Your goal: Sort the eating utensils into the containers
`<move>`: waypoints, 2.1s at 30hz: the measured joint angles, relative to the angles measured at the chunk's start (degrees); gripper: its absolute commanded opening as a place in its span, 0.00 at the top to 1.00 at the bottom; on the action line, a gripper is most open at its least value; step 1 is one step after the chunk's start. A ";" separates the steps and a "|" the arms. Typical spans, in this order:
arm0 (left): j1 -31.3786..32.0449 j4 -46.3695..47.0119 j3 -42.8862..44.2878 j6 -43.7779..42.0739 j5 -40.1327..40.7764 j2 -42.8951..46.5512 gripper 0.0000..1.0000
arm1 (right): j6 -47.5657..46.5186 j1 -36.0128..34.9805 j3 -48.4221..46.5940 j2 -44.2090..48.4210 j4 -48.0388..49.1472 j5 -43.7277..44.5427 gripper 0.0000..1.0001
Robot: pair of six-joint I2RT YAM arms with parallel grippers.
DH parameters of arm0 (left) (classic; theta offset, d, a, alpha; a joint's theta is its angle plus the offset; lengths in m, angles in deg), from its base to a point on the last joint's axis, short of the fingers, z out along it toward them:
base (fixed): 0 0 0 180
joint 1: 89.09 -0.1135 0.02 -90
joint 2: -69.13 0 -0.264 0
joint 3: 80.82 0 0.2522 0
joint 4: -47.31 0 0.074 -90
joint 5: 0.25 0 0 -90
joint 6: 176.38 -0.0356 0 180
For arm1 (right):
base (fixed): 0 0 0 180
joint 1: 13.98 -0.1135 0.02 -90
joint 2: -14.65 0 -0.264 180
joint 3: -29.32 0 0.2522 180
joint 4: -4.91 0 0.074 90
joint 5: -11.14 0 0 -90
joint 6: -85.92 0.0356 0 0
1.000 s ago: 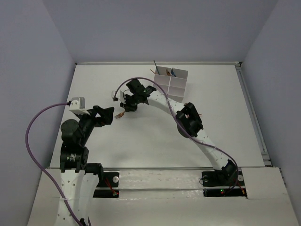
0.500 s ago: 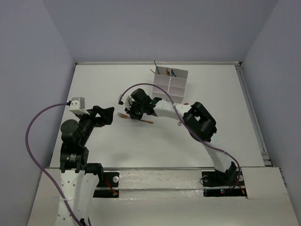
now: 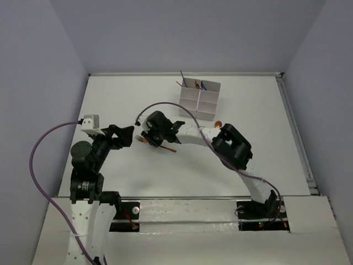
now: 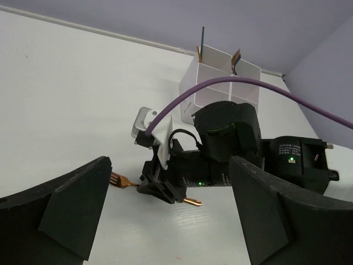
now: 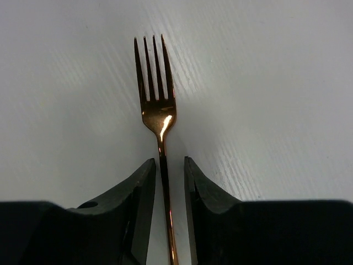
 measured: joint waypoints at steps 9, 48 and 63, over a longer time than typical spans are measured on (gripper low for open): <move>0.00 0.00 0.00 0.00 -0.07 0.00 0.01 | 0.52 0.04 -4.07 -2.21 -2.21 2.21 0.93; 0.00 0.00 0.00 -0.04 -0.22 -1.97 0.01 | 7.65 36.92 14.84 12.66 63.14 3.41 0.93; -0.55 0.00 0.00 -0.04 -0.48 -3.08 0.01 | 7.52 37.18 14.99 8.09 70.23 -0.07 0.92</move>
